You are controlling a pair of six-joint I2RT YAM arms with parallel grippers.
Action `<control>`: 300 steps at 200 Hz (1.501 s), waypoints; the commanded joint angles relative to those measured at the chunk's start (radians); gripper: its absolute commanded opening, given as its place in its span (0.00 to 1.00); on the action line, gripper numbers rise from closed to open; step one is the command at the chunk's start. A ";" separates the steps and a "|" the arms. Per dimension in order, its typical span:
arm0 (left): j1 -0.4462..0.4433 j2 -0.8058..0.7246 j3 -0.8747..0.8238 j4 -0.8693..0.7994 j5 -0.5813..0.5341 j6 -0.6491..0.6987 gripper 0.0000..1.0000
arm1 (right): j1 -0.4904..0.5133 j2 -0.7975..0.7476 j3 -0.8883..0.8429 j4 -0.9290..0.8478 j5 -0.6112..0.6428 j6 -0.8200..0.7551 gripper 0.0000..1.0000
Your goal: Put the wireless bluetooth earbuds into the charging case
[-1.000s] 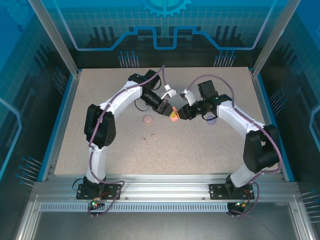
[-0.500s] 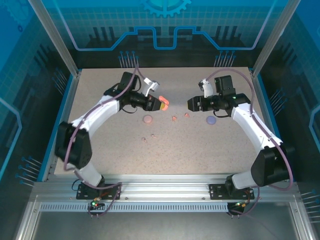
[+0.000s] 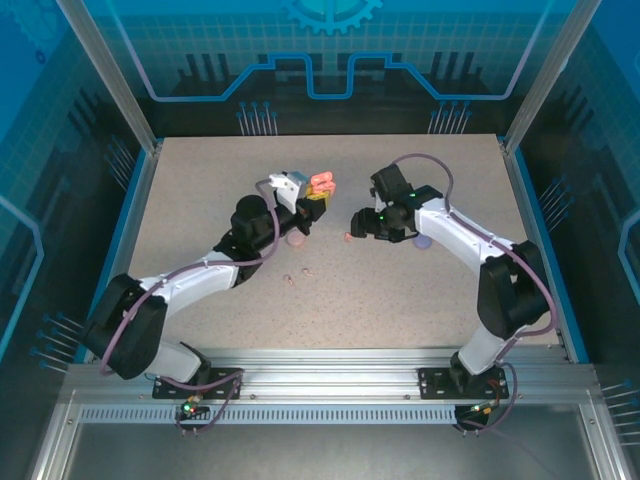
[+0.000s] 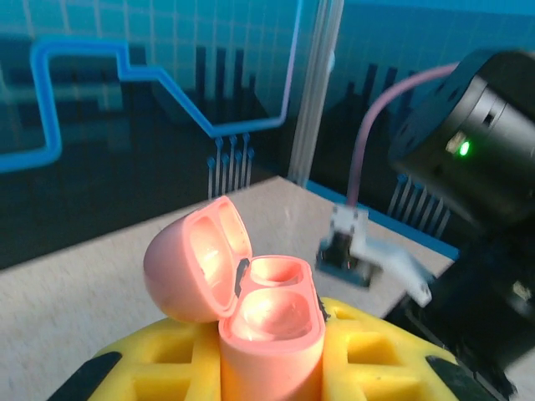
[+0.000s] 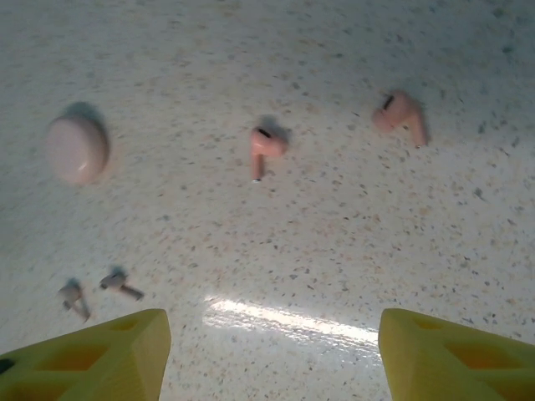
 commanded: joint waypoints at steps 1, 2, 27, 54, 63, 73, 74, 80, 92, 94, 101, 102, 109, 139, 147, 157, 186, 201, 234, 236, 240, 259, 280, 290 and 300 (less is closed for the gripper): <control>-0.015 0.029 -0.013 0.280 -0.156 0.108 0.00 | 0.029 0.031 0.042 -0.036 0.127 0.166 0.68; -0.015 0.029 -0.013 0.282 -0.159 0.111 0.00 | 0.030 0.032 0.042 -0.036 0.130 0.170 0.68; -0.026 0.037 -0.018 0.363 -0.253 0.129 0.00 | 0.051 0.067 0.073 -0.055 0.183 0.245 0.68; -0.028 0.029 -0.031 0.427 -0.341 0.136 0.00 | 0.067 0.116 0.123 -0.077 0.206 0.297 0.68; -0.028 0.026 -0.032 0.442 -0.357 0.139 0.00 | 0.075 0.136 0.144 -0.084 0.210 0.306 0.68; -0.028 0.021 -0.031 0.448 -0.369 0.139 0.00 | 0.083 0.166 0.173 -0.096 0.213 0.312 0.68; -0.029 0.020 -0.031 0.446 -0.370 0.139 0.00 | 0.083 0.167 0.175 -0.098 0.214 0.313 0.68; -0.028 0.014 -0.028 0.444 -0.372 0.140 0.00 | 0.087 0.185 0.192 -0.103 0.213 0.314 0.68; -0.028 0.008 -0.020 0.434 -0.375 0.151 0.00 | 0.098 0.219 0.228 -0.118 0.217 0.314 0.67; -0.027 0.006 -0.020 0.433 -0.375 0.152 0.00 | 0.099 0.224 0.232 -0.120 0.216 0.314 0.67; -0.028 0.001 -0.015 0.428 -0.375 0.159 0.00 | 0.105 0.245 0.254 -0.131 0.222 0.316 0.67; -0.028 0.001 -0.015 0.427 -0.375 0.160 0.00 | 0.105 0.247 0.256 -0.133 0.223 0.316 0.67; -0.026 -0.004 -0.009 0.419 -0.377 0.163 0.00 | 0.109 0.264 0.275 -0.142 0.228 0.317 0.67; -0.027 -0.027 0.003 0.384 -0.346 0.199 0.00 | 0.124 0.335 0.340 -0.185 0.254 0.343 0.67; -0.028 -0.031 0.009 0.373 -0.346 0.200 0.00 | 0.126 0.353 0.355 -0.199 0.261 0.357 0.67; -0.026 -0.036 0.017 0.355 -0.348 0.201 0.00 | 0.127 0.375 0.376 -0.214 0.268 0.378 0.66; -0.026 -0.039 0.024 0.349 -0.355 0.202 0.00 | 0.133 0.436 0.435 -0.254 0.284 0.422 0.66; -0.026 -0.036 0.027 0.345 -0.360 0.201 0.00 | 0.133 0.472 0.475 -0.270 0.284 0.429 0.65; -0.025 -0.035 0.030 0.347 -0.360 0.198 0.00 | 0.133 0.549 0.556 -0.318 0.283 0.433 0.64; -0.024 -0.035 0.030 0.348 -0.360 0.198 0.00 | 0.133 0.552 0.558 -0.319 0.284 0.433 0.64; -0.024 -0.035 0.031 0.348 -0.359 0.196 0.00 | 0.133 0.556 0.562 -0.321 0.283 0.434 0.64; -0.023 -0.036 0.028 0.349 -0.356 0.195 0.00 | 0.133 0.578 0.580 -0.328 0.279 0.434 0.62; -0.021 -0.039 0.027 0.349 -0.351 0.194 0.00 | 0.133 0.594 0.591 -0.325 0.274 0.432 0.60; -0.022 -0.042 0.025 0.347 -0.348 0.196 0.00 | 0.133 0.602 0.599 -0.324 0.271 0.428 0.59; -0.020 -0.042 0.023 0.347 -0.348 0.196 0.00 | 0.133 0.610 0.606 -0.326 0.268 0.427 0.58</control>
